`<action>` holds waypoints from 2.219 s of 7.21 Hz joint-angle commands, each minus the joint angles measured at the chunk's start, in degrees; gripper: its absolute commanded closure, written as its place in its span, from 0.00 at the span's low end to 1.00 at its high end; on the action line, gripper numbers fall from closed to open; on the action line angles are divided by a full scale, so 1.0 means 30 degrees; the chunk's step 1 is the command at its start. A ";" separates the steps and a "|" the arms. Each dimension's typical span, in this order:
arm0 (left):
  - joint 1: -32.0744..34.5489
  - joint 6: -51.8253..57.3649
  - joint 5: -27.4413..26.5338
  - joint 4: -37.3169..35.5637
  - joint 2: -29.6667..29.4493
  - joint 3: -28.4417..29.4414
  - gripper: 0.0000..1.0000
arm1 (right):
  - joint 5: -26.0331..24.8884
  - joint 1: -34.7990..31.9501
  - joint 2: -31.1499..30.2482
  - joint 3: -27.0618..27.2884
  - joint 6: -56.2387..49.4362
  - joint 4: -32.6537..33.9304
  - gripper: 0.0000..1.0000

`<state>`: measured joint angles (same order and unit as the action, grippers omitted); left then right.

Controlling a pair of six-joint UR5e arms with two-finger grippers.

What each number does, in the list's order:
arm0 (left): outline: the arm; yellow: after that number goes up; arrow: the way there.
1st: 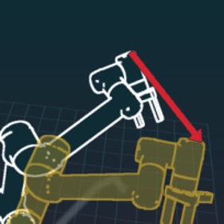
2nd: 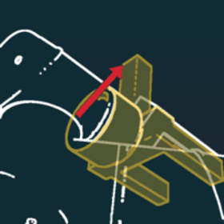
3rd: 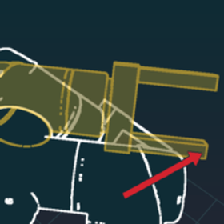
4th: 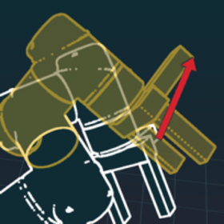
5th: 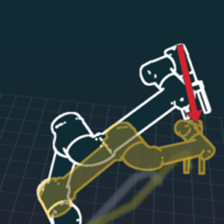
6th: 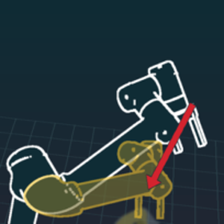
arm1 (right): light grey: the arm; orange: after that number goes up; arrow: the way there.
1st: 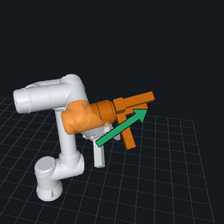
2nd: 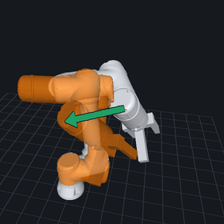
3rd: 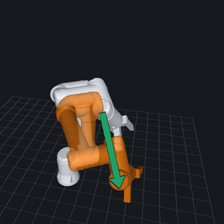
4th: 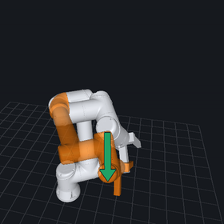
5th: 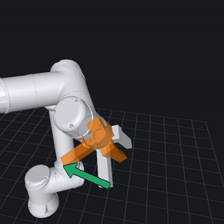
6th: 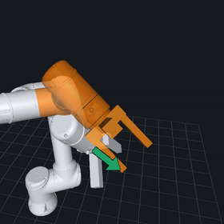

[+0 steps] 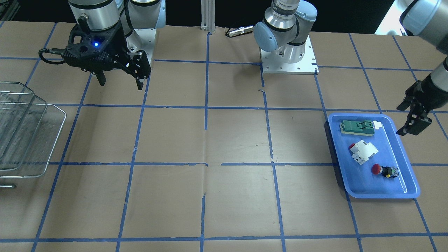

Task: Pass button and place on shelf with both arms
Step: 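Move the left gripper above the red push button and align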

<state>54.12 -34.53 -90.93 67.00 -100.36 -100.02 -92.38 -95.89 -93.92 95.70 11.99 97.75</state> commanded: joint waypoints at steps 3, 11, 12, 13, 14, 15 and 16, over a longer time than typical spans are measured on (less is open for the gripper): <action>-0.0200 -0.3458 0.0073 -0.1796 -0.3920 0.1371 0.00 | 0.0089 0.0028 -0.0072 -0.0112 -0.0014 -0.0033 0.00; -0.0200 -0.4163 -0.0014 -0.2323 -0.7327 0.3078 0.00 | 0.0120 0.0615 -0.0306 -0.0669 -0.0014 -0.0590 0.00; -0.0200 -0.4426 0.0015 -0.2352 -0.7503 0.3078 0.00 | 0.0149 0.0615 -0.0306 -0.0669 -0.0014 -0.0591 0.00; -0.0200 -0.4400 -0.0014 -0.2353 -0.7678 0.3020 0.00 | 0.0121 0.0615 -0.0306 -0.0640 0.0015 -0.0591 0.00; -0.0258 -0.4110 -0.0014 -0.2382 -0.7709 0.3106 0.00 | 0.0149 0.0644 -0.0306 -0.0639 0.0016 -0.0591 0.00; -0.0258 -0.4078 -0.0043 -0.2585 -0.7710 0.3078 0.00 | 0.0150 0.0644 -0.0306 -0.0668 0.0016 -0.0591 0.00; -0.0316 -0.3875 -0.0043 -0.2616 -0.7768 0.3020 0.00 | 0.0150 0.0673 -0.0277 -0.0669 -0.0042 -0.0620 0.00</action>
<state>53.32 -46.73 -91.02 59.43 -123.49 -90.84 -91.94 -93.94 -94.82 93.73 12.00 95.96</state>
